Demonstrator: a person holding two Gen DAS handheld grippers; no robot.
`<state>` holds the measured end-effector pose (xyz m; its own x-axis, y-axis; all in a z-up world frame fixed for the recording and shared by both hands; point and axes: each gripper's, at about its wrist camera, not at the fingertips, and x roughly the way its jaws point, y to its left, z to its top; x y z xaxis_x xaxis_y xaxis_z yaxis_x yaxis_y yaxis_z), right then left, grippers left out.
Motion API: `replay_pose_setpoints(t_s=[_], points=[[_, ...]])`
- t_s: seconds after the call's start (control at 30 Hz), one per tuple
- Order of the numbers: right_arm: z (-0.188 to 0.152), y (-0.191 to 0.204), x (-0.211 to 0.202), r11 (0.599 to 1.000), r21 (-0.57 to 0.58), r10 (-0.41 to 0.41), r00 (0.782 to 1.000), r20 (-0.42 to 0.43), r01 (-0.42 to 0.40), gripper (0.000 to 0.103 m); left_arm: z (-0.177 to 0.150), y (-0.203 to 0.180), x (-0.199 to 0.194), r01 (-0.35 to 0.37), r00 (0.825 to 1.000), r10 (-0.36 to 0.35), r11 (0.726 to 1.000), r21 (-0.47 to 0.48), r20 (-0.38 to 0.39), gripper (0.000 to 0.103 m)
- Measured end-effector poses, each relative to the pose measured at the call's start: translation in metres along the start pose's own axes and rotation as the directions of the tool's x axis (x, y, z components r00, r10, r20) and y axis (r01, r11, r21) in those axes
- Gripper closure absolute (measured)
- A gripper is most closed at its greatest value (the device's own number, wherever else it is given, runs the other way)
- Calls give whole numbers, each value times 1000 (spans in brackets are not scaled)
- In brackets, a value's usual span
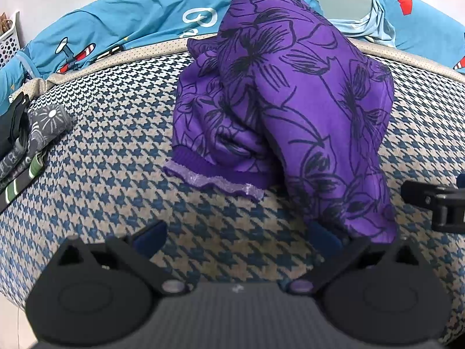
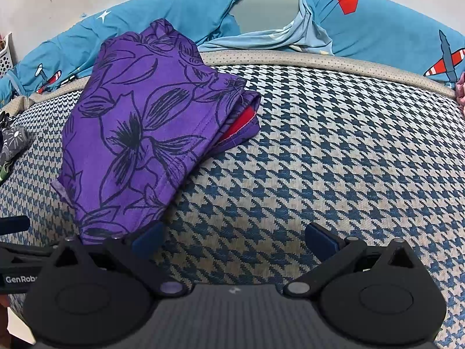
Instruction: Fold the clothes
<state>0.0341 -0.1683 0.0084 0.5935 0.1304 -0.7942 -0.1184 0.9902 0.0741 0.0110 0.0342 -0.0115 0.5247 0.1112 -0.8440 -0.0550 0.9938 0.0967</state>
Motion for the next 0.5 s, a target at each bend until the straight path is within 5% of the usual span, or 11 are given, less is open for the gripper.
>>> replay_pose_setpoints(t_s=[0.5], points=[[1,0,3,1000,9,10,1000,-4,-10,0,0,3,6,-22,1000,22,1000,-14,-18,0]])
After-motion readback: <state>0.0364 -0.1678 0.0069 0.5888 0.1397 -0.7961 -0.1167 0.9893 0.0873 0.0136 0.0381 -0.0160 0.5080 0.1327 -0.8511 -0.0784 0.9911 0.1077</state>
